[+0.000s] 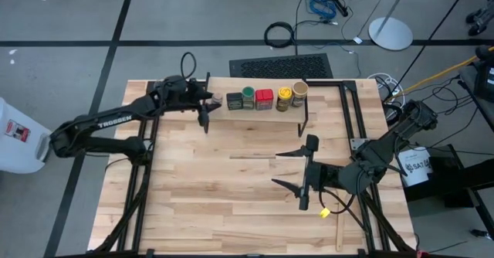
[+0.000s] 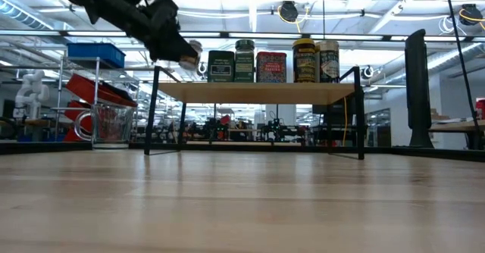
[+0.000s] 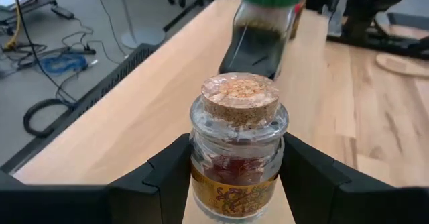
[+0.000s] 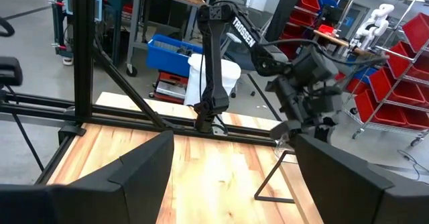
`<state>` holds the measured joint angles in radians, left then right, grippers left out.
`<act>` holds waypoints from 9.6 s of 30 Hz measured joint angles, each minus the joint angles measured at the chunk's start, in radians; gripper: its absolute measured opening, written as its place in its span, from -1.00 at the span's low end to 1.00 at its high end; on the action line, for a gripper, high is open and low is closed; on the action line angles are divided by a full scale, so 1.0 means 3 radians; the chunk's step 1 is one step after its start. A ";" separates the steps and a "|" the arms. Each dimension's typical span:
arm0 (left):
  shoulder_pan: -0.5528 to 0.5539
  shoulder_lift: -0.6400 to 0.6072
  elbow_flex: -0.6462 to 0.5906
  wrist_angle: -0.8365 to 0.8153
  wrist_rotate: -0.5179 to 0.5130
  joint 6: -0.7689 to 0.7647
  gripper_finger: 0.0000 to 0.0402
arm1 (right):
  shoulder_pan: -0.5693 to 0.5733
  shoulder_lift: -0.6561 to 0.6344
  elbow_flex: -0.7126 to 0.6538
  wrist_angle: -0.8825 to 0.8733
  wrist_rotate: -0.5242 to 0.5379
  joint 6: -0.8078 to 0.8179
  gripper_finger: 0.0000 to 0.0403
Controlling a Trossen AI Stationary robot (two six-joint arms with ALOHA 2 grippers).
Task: Shelf spices
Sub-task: Put the brown seasoning bottle on the shelf, then return to Home Position
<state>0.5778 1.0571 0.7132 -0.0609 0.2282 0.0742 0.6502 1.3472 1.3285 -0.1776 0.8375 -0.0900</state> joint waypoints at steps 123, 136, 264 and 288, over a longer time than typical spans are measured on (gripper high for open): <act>-0.3520 -0.1243 -0.0348 -0.0873 -0.1927 -0.0601 -0.95 | -0.0306 -0.0183 -0.0403 -0.2462 -0.0088 0.1867 -0.99; -0.3516 -0.2180 -0.1420 0.0072 -0.2026 -0.0438 -0.95 | -0.0321 -0.1793 -0.2369 -0.0324 -0.0649 0.1161 -1.00; -0.1946 -0.3226 -0.2354 0.0255 -0.0733 -0.0128 -0.99 | -0.1894 -0.4163 -0.4382 0.0656 -0.2641 0.0461 -1.00; -0.1950 -0.3226 -0.2354 0.0270 -0.0700 -0.0053 -1.00 | -0.1949 -0.4406 -0.4382 0.0659 -0.2621 0.0341 -1.00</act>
<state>-0.0071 0.0895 0.0071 0.0200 0.0181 0.0582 0.0654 0.0253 0.0139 0.0200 0.0511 0.0123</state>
